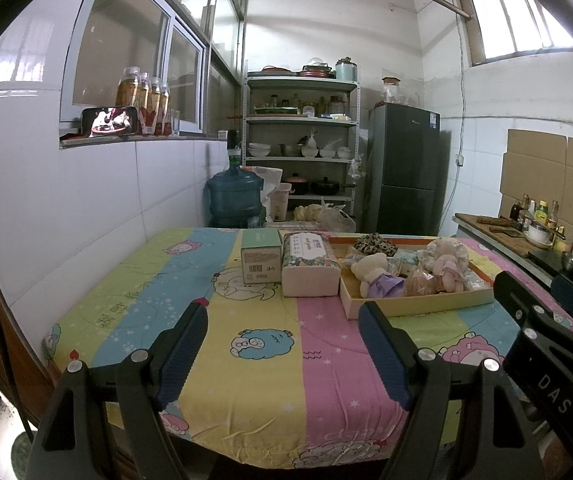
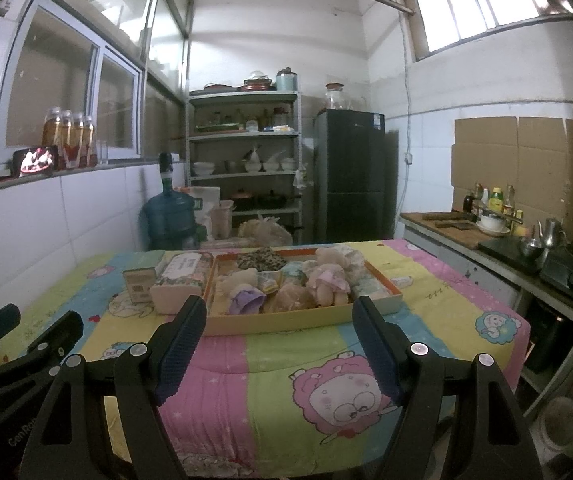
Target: Organize soft objects
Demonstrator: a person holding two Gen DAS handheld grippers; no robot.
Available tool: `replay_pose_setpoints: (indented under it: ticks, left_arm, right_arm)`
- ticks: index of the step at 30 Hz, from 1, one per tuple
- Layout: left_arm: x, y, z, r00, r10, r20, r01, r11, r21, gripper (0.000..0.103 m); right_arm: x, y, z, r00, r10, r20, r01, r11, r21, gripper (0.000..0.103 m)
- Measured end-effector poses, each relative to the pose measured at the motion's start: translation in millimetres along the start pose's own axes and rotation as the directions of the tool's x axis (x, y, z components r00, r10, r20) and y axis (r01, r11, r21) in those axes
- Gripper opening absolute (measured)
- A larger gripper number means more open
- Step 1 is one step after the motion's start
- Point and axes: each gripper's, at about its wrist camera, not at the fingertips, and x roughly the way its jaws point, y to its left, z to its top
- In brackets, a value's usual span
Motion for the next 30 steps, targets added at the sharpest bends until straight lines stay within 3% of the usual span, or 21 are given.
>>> replay_pose_setpoints:
  ticks: [30]
  left_arm:
    - [-0.5,-0.6,-1.5,1.000,-0.003,0.001,0.003,1.000,0.000,0.078]
  right_arm:
    - [0.2,2.5,-0.4,1.000,0.000,0.001,0.000,1.000,-0.001,0.077]
